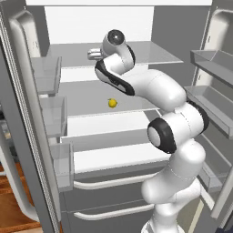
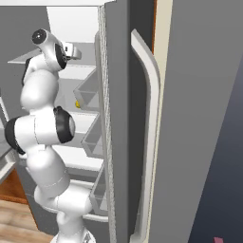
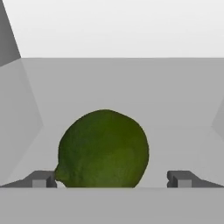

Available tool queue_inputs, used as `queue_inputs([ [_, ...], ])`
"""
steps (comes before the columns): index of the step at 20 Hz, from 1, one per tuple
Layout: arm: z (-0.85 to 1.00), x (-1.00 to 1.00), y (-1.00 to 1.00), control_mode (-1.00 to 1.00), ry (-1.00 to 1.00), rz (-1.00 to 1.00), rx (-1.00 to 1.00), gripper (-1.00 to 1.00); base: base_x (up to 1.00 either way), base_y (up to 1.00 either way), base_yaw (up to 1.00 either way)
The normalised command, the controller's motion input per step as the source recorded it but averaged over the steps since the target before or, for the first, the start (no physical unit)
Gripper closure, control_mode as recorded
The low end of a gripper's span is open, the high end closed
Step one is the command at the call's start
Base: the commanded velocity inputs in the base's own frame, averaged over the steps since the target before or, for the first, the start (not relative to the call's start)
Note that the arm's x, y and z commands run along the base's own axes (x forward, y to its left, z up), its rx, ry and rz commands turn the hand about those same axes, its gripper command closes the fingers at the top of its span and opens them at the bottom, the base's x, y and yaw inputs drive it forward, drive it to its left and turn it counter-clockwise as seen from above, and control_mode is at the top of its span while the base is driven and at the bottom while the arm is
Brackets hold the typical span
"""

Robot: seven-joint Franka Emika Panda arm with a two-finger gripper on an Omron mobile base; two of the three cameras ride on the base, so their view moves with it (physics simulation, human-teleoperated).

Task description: Grab the lime and lemon from the fridge, place them in the blender, close the lid, and turn on the blender to create a marinade.

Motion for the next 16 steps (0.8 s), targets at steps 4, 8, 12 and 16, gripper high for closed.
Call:
queue_inputs([
  [4,0.00,0.19,0.20,-1.00,0.00,0.00,0.00,-1.00,0.00,0.00,0.00],
  [8,-0.01,0.24,0.08,-1.00,0.00,-0.01,0.00,-1.00,0.00,0.00,0.00],
  [12,-0.05,0.25,0.00,-1.00,0.01,-0.02,0.00,-1.00,0.00,0.00,0.00],
  [16,-0.13,0.16,0.00,-1.00,0.04,-0.05,0.00,1.00,0.00,0.00,0.00],
])
